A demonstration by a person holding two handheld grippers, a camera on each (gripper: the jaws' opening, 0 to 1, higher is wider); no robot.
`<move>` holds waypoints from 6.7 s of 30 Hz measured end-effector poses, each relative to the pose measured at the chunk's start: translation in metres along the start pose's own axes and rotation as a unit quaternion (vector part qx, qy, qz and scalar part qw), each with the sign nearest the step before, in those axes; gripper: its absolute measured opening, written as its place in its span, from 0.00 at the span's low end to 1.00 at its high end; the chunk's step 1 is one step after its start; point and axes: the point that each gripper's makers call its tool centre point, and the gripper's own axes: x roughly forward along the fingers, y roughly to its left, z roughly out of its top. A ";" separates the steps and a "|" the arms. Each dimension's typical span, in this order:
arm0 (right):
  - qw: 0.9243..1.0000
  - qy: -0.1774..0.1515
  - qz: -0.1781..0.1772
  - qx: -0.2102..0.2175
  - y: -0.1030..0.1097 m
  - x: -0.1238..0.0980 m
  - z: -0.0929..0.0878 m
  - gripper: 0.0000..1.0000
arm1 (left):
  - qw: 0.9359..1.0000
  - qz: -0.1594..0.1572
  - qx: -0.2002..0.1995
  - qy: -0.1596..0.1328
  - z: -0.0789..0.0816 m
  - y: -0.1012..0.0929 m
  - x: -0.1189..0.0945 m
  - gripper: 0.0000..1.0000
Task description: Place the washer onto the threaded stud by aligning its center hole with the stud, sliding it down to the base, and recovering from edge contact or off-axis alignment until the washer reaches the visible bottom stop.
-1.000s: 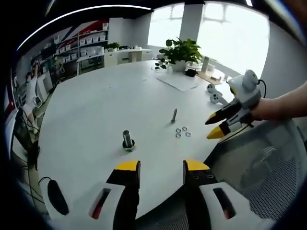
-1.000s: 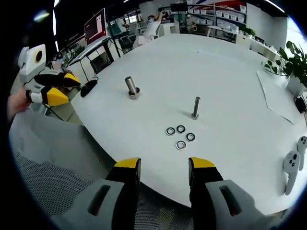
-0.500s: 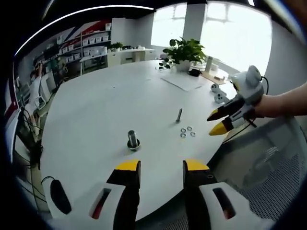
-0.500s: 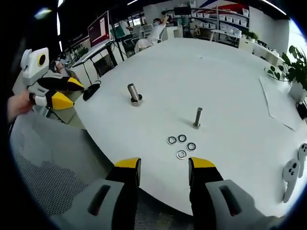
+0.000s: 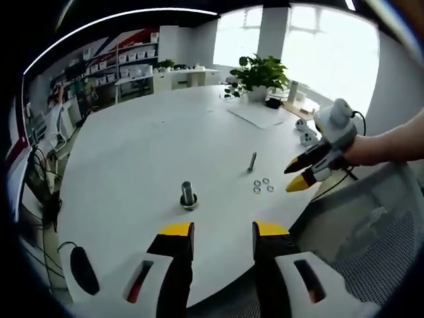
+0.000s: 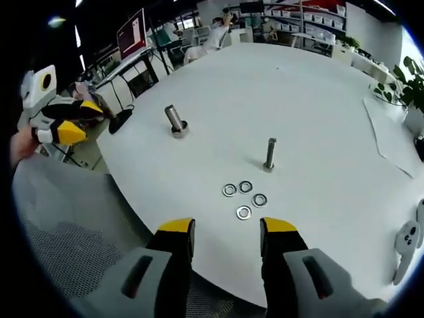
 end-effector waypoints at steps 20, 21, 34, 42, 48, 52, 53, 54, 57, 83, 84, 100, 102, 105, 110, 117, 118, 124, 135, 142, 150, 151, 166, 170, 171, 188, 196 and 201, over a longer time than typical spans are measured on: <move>1.000 0.026 0.000 -0.012 -0.009 0.017 -0.004 0.40 | 0.999 -0.005 0.033 0.008 -0.001 -0.007 0.002 0.33; 1.000 0.027 0.000 -0.013 -0.010 0.018 -0.004 0.40 | 0.999 -0.005 0.033 0.009 -0.002 -0.007 0.002 0.33; 1.000 0.014 -0.007 0.009 -0.014 0.019 0.002 0.38 | 0.999 -0.008 0.038 0.010 -0.002 -0.008 0.002 0.32; 0.999 0.041 -0.002 -0.028 -0.013 0.025 -0.009 0.30 | 0.999 -0.009 0.040 0.010 -0.002 -0.008 0.002 0.31; 0.998 0.050 -0.002 -0.045 -0.015 0.032 -0.005 0.28 | 0.999 -0.014 0.045 0.012 -0.003 -0.011 0.003 0.30; 0.996 0.065 -0.004 -0.055 -0.018 0.036 -0.004 0.27 | 0.999 -0.015 0.049 0.014 -0.004 -0.013 0.003 0.30; 0.996 0.065 -0.004 -0.057 -0.018 0.036 -0.003 0.26 | 0.999 -0.016 0.050 0.013 -0.003 -0.013 0.003 0.30; 0.996 0.068 -0.005 -0.061 -0.017 0.037 -0.003 0.26 | 0.998 -0.016 0.051 0.013 -0.003 -0.014 0.003 0.30; 0.993 0.100 -0.001 -0.058 -0.016 0.039 -0.012 0.26 | 0.998 -0.019 0.053 0.016 -0.004 -0.014 0.003 0.30; 0.967 0.153 0.016 -0.201 -0.016 0.043 -0.012 0.17 | 0.998 -0.026 0.057 0.022 -0.006 -0.017 0.003 0.28; 0.966 0.158 0.018 -0.206 -0.016 0.043 -0.013 0.15 | 0.998 -0.026 0.057 0.022 -0.006 -0.017 0.004 0.28; 0.942 0.226 0.031 -0.246 -0.010 0.047 -0.011 0.19 | 0.997 -0.029 0.061 0.024 -0.007 -0.018 0.004 0.27; 0.936 0.229 0.032 -0.264 -0.009 0.047 -0.012 0.19 | 0.997 -0.029 0.062 0.025 -0.007 -0.018 0.004 0.27; 0.928 0.244 0.033 -0.281 -0.011 0.047 -0.012 0.17 | 0.997 -0.031 0.064 0.030 -0.009 -0.019 0.004 0.27; 0.903 0.268 0.047 -0.334 -0.011 0.046 -0.013 0.17 | 0.997 -0.030 0.067 0.029 -0.009 -0.019 0.004 0.26; 0.897 0.277 0.051 -0.340 -0.013 0.048 -0.012 0.15 | 0.997 -0.028 0.071 0.023 -0.007 -0.018 0.003 0.26; 0.892 0.280 0.048 -0.352 -0.013 0.048 -0.012 0.15 | 0.997 -0.027 0.073 0.019 -0.005 -0.018 0.003 0.26; 0.901 0.275 0.043 -0.334 -0.012 0.047 -0.012 0.15 | 0.997 -0.025 0.072 0.025 -0.007 -0.016 0.004 0.25; 0.916 0.234 0.049 -0.322 -0.010 0.046 -0.013 0.19 | 0.997 -0.024 0.071 0.024 -0.006 -0.015 0.003 0.25; 0.914 0.236 0.048 -0.326 -0.006 0.047 -0.013 0.21 | 0.997 -0.023 0.074 0.027 -0.008 -0.016 0.004 0.25; 0.913 0.241 0.048 -0.326 -0.008 0.050 -0.009 0.14 | 0.996 -0.023 0.077 0.030 -0.009 -0.016 0.004 0.24; 0.912 0.242 0.047 -0.328 -0.007 0.049 -0.009 0.14 | 0.996 -0.022 0.077 0.030 -0.009 -0.016 0.004 0.24; 0.939 0.196 0.037 -0.279 -0.009 0.045 -0.011 0.13 | 0.996 -0.021 0.077 0.026 -0.007 -0.015 0.003 0.24; 0.949 0.184 0.035 -0.255 -0.012 0.042 -0.007 0.13 | 0.997 -0.021 0.075 0.024 -0.006 -0.014 0.002 0.24; 0.951 0.179 0.035 -0.248 -0.012 0.040 -0.004 0.13 | 0.997 -0.021 0.075 0.024 -0.006 -0.014 0.002 0.24; 0.965 0.147 0.007 -0.217 -0.041 0.021 0.031 0.13 | 0.997 -0.028 0.074 0.022 -0.005 -0.017 0.002 0.24; 0.967 0.119 -0.001 -0.226 -0.044 0.013 0.059 0.13 | 0.997 -0.027 0.075 0.021 -0.005 -0.017 0.002 0.24; 0.965 0.108 -0.009 -0.239 -0.045 0.010 0.070 0.13 | 0.997 -0.027 0.075 0.021 -0.005 -0.018 0.001 0.24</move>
